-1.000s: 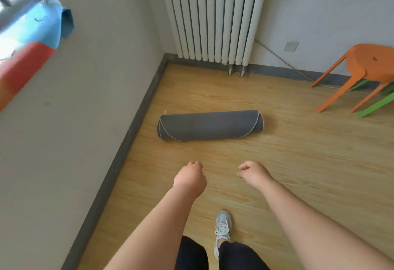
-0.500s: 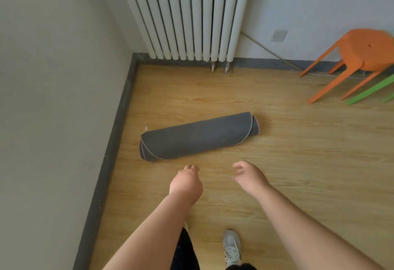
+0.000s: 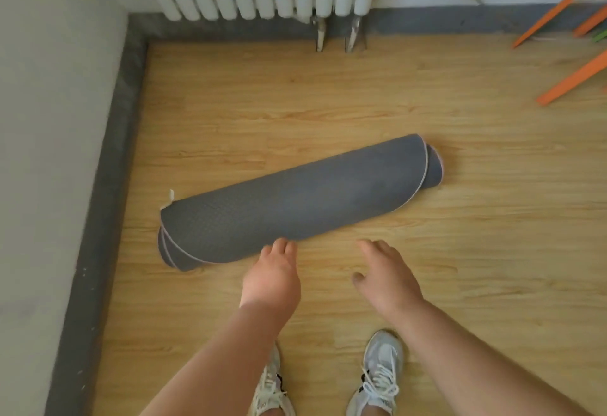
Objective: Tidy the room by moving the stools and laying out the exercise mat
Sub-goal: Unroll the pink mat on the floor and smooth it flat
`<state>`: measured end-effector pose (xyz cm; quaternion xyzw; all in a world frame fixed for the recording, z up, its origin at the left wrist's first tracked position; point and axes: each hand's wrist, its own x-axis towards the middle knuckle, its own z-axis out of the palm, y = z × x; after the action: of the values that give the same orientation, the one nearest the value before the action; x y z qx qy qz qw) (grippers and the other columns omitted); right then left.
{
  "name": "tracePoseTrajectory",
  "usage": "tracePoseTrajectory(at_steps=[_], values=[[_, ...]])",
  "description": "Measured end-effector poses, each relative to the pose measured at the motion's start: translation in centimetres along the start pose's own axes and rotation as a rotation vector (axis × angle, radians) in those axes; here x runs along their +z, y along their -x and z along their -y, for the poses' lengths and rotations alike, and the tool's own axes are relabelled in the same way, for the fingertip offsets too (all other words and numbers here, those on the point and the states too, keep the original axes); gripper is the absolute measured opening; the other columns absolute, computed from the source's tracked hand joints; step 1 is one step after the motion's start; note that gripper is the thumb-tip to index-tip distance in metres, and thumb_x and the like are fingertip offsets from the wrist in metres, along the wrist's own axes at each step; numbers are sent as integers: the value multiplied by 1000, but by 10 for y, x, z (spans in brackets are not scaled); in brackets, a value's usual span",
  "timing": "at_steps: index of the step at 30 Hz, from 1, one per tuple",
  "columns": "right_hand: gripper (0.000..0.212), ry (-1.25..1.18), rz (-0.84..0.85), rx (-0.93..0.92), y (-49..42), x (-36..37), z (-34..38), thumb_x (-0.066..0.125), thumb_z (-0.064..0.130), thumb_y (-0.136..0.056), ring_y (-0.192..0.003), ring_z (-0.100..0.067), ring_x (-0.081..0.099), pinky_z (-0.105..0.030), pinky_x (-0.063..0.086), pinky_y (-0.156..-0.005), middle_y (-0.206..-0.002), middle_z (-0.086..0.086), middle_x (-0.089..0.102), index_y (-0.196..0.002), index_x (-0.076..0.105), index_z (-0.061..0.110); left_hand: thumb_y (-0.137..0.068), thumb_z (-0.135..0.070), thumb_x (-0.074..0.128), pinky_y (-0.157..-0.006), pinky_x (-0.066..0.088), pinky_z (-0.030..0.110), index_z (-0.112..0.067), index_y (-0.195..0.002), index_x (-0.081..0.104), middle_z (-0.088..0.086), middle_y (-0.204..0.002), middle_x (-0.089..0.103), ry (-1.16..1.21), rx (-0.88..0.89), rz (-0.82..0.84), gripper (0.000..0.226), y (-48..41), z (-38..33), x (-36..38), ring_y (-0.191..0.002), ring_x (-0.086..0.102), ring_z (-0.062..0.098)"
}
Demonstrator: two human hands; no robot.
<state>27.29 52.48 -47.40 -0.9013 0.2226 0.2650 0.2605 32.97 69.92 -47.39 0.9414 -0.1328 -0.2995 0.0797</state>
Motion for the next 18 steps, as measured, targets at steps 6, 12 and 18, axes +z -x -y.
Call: tracePoseTrajectory(at_steps=[6, 12, 18], values=[[69, 232, -118, -253, -108, 74, -27, 65, 28, -83, -130, -22, 34, -32, 29, -108, -140, 0, 40, -144, 33, 25, -91, -14, 48, -107, 31, 32, -16, -144, 26, 0, -149, 30, -111, 95, -144, 58, -95, 28, 83, -134, 31, 22], [68, 413, -311, -462, -204, 117, -43, 64, 30, -81, -140, -25, 29, -41, 15, -118, -148, -5, 38, -143, 39, 21, -89, -38, 53, -119, 9, 43, -12, -151, 10, 10, -158, 13, -371, 248, -253, 80, -175, 62, 141, -146, 12, 27], [50, 421, -546, -602, -283, 123, -32, 43, 20, -86, -137, -25, 37, -43, 17, -118, -141, -6, 49, -134, 51, 15, -69, -56, 70, -116, 21, 54, -7, -147, 32, 16, -152, 33, -360, 386, -512, 100, -223, 92, 178, -142, 29, 33]])
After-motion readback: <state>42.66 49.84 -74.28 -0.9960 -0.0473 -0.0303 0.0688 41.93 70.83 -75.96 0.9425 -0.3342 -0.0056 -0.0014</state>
